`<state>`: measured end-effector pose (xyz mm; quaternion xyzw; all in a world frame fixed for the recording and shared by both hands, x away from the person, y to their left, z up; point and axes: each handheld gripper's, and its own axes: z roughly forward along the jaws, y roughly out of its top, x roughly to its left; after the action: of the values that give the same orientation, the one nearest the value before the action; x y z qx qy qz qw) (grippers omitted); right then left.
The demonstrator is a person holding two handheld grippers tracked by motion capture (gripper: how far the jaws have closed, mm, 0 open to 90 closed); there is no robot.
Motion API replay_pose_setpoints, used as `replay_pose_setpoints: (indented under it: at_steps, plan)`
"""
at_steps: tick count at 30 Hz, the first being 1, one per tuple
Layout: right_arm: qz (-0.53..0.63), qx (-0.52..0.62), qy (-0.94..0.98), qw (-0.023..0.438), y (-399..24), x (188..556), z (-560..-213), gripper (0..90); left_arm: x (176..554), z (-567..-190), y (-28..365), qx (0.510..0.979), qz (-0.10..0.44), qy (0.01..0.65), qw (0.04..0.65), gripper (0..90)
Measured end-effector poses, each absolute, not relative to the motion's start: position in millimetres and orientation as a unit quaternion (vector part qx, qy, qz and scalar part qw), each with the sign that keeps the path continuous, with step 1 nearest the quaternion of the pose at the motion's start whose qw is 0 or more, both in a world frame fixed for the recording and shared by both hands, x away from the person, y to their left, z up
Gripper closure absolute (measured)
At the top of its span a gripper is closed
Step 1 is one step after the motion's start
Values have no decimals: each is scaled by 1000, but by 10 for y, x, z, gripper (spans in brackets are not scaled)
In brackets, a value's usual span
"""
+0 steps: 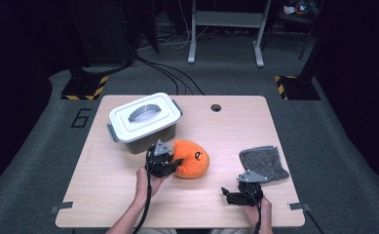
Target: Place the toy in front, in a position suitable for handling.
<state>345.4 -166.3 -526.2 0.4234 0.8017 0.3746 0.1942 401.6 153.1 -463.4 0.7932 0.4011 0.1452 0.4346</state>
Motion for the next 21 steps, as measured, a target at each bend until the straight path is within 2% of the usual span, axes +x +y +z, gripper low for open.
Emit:
replay_pose_setpoints:
  at_steps: [21]
  plan:
    - [373,425,800,199,-1658,3446,-5262,127,3895,-4531,1156,764,146,431,457,679]
